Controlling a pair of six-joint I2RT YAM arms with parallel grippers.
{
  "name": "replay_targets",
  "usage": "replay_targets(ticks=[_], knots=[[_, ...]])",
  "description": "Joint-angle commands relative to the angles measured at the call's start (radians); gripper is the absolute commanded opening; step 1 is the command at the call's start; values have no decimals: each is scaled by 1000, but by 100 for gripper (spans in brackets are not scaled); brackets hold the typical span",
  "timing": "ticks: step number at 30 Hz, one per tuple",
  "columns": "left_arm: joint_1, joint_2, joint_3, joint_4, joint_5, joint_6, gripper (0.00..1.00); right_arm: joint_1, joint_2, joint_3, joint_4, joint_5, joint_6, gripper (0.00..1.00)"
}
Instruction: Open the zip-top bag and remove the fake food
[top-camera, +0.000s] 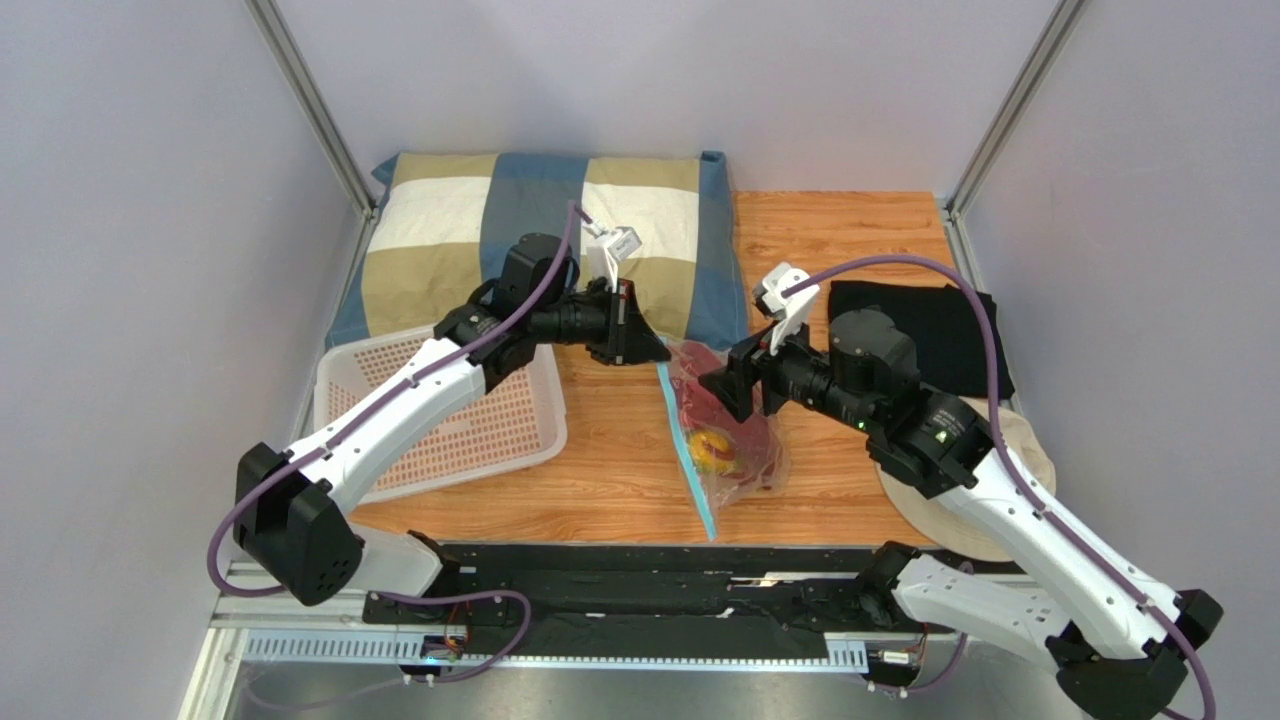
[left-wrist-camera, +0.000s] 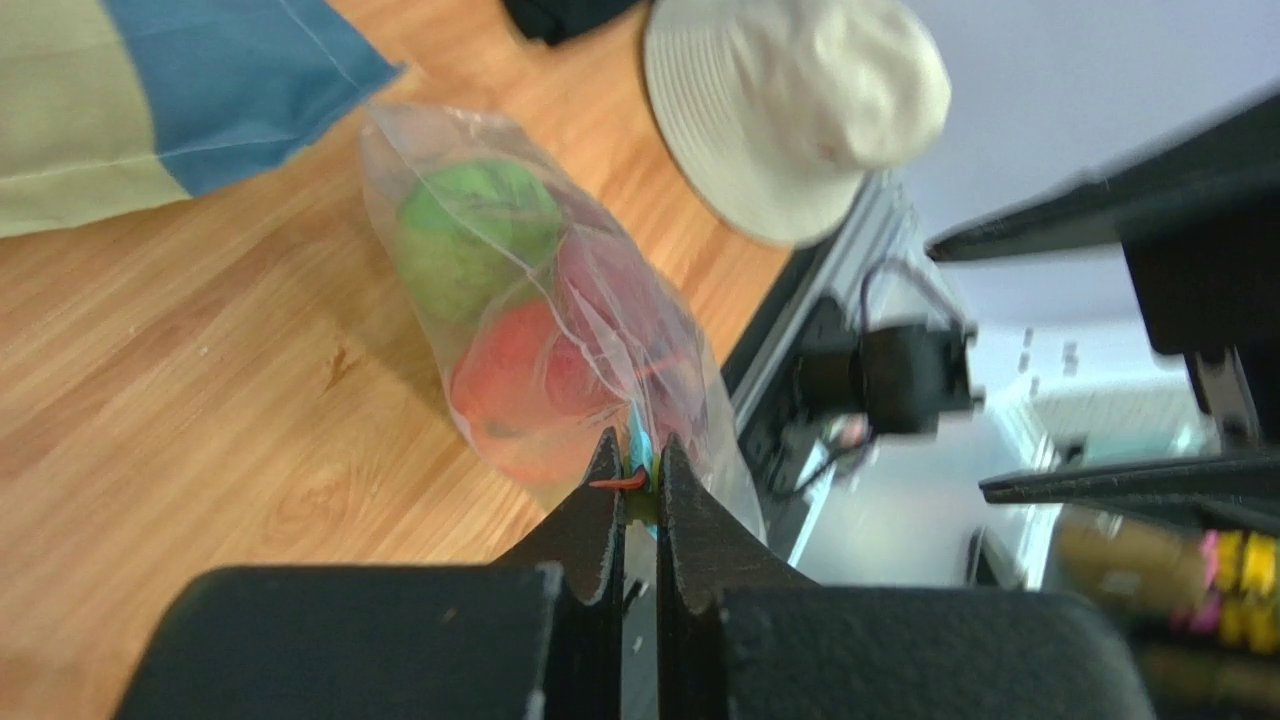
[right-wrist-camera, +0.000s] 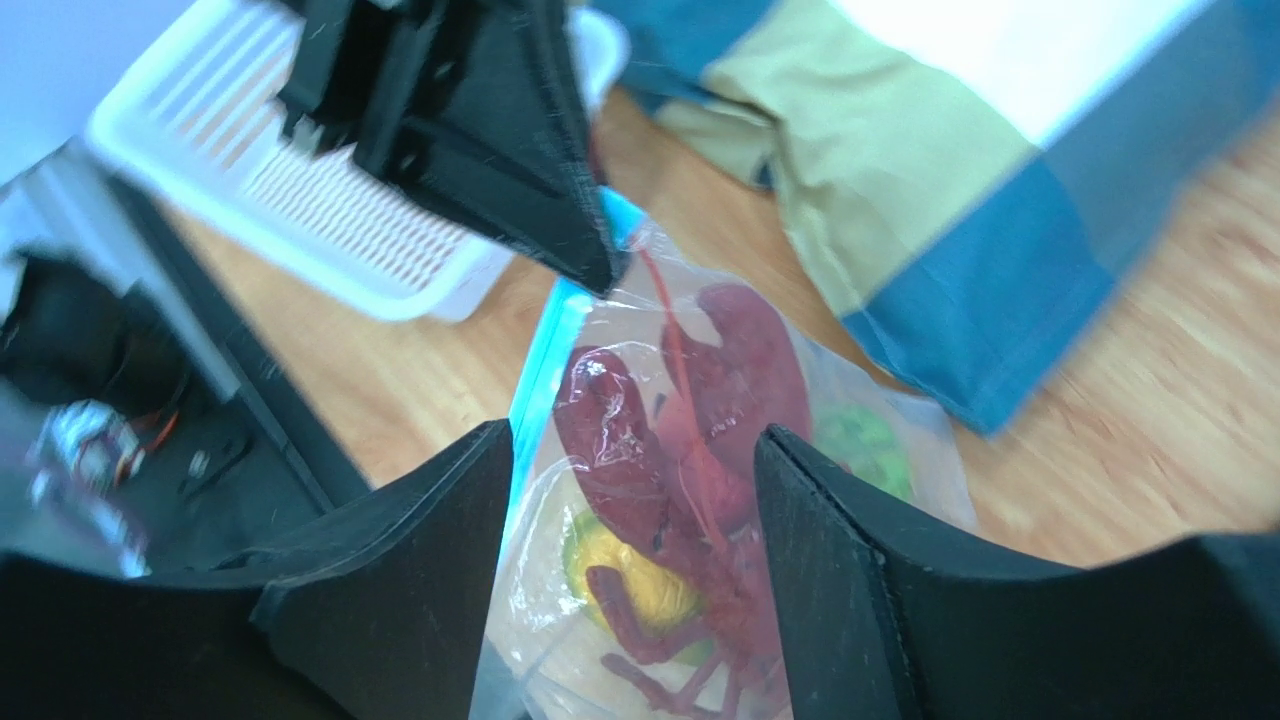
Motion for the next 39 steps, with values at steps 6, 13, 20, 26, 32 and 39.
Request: replay_targets(ticks=[6,13,20,26,32,39], knots=[[-2,12,189,-212,255,305,0,-221,167,61,10,-802,-310,68],[-2,29,186,-223,272,276,0,-290,287,158,-13,-906,-423,70],[-2,24,183,-206,307,254,0,-302,350,218,-82,-896,-529,75],[-2,10,189,-206,315,248,0,-302,411,218,-111,-953,-572,67],[-2,6,182,-200,340,246,0,-302,443,232,-47,-973,-548,33],[-2,-25,116,-154,235,142,0,-304,469,247,85,-862,-321,0]])
